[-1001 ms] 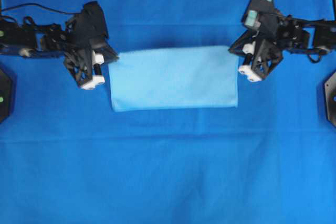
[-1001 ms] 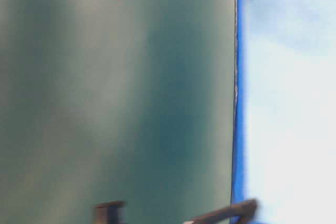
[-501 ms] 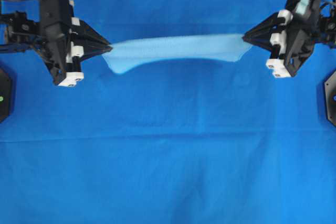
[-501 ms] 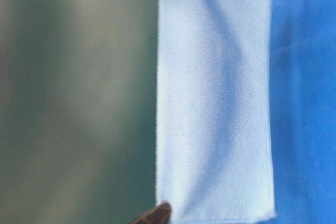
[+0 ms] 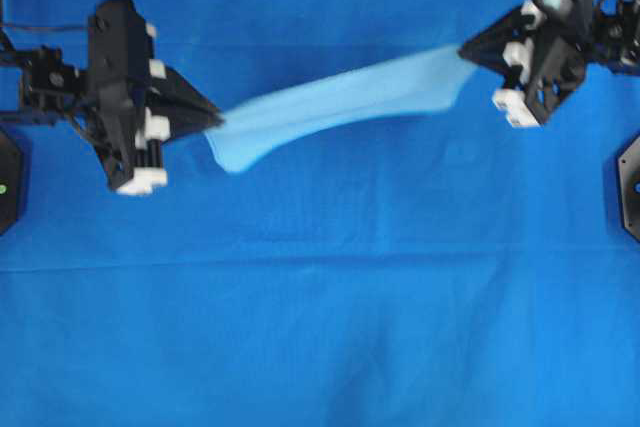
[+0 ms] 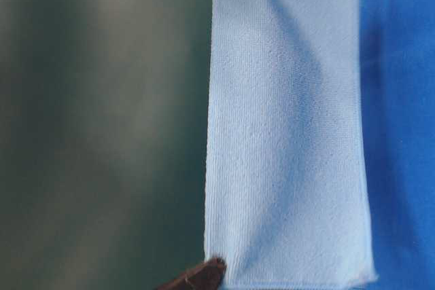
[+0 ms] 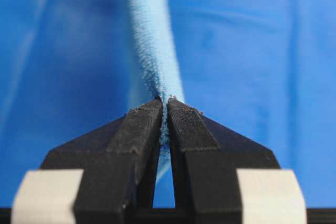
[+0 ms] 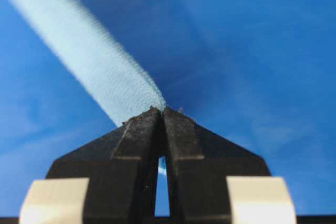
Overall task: Fold the light blue towel.
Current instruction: 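Lift the strip and swing the left gripper's end over toward the right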
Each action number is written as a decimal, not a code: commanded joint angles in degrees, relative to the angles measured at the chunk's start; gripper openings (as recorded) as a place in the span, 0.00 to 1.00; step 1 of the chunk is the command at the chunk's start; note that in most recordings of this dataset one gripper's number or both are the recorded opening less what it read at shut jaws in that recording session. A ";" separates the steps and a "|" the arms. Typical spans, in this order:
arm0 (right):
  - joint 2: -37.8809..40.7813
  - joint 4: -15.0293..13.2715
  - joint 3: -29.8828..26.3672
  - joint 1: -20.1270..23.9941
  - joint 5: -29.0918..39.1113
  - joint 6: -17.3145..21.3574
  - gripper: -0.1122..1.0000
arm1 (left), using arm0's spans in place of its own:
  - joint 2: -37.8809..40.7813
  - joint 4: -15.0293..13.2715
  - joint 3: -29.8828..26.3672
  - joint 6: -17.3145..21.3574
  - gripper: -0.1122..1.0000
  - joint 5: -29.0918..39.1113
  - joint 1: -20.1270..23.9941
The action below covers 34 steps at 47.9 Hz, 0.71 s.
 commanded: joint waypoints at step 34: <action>22.50 -8.96 -23.03 -8.00 -6.42 -0.97 0.12 | 21.36 0.09 -21.27 0.88 0.14 -7.73 -14.15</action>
